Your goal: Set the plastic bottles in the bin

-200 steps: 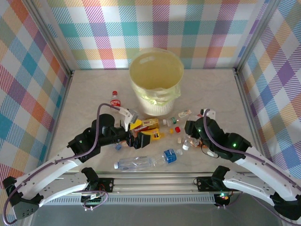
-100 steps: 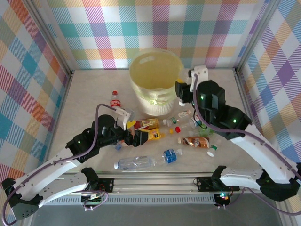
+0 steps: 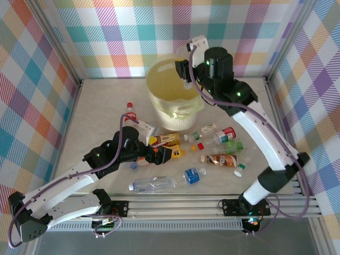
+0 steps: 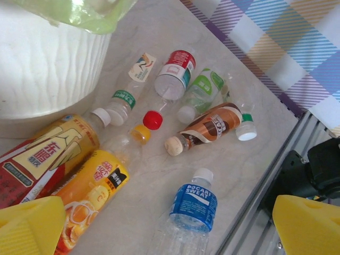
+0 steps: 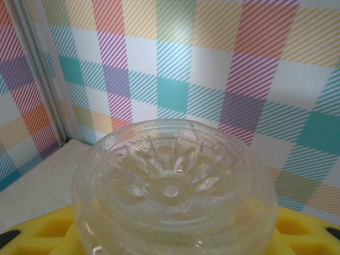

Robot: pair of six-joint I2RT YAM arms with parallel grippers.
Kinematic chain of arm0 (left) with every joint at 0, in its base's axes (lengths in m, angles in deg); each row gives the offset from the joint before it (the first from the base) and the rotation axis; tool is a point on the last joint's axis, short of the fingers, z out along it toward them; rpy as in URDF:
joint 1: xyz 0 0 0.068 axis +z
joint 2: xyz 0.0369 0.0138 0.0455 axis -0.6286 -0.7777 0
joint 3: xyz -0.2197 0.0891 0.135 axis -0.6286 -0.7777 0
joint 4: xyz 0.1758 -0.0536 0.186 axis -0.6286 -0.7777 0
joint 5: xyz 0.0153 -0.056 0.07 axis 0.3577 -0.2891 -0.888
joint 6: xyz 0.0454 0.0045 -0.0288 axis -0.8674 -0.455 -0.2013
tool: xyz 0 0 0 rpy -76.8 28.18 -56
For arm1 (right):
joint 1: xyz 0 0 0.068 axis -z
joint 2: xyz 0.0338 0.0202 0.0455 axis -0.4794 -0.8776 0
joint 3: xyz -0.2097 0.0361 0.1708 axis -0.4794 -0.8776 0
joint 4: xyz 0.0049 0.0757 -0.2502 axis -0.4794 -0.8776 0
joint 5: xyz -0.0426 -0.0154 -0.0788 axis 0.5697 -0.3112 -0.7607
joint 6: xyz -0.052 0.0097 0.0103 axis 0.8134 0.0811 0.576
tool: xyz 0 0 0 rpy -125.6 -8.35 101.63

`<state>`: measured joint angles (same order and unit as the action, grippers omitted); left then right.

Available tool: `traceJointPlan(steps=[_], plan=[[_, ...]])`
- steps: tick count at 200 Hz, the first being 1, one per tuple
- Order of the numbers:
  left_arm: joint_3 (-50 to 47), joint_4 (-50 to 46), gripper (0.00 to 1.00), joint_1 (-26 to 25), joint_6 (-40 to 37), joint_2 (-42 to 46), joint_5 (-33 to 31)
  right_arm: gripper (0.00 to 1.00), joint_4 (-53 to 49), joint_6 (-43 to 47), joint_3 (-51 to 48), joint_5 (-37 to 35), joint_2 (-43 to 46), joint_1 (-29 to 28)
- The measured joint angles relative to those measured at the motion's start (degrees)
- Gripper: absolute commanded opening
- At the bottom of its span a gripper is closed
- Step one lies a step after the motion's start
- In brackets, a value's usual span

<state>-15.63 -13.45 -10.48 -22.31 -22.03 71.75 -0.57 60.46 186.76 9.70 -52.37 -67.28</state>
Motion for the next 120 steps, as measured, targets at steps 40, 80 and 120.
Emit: traceJointPlan(steps=[40,80,120], plan=[[0.7,-0.04,1.0,0.0,0.0,-0.42,0.83,0.56,-9.75,-1.29,12.44,8.17,-10.69,3.63],[1.79,-0.85,1.0,-0.87,-0.04,-1.33,1.03,0.56,-19.28,-1.97,22.03,13.0,-19.37,5.42],[3.58,-2.67,1.0,-3.37,-0.87,-3.54,0.72,0.57,-27.21,-3.04,29.4,16.17,-27.52,6.67]])
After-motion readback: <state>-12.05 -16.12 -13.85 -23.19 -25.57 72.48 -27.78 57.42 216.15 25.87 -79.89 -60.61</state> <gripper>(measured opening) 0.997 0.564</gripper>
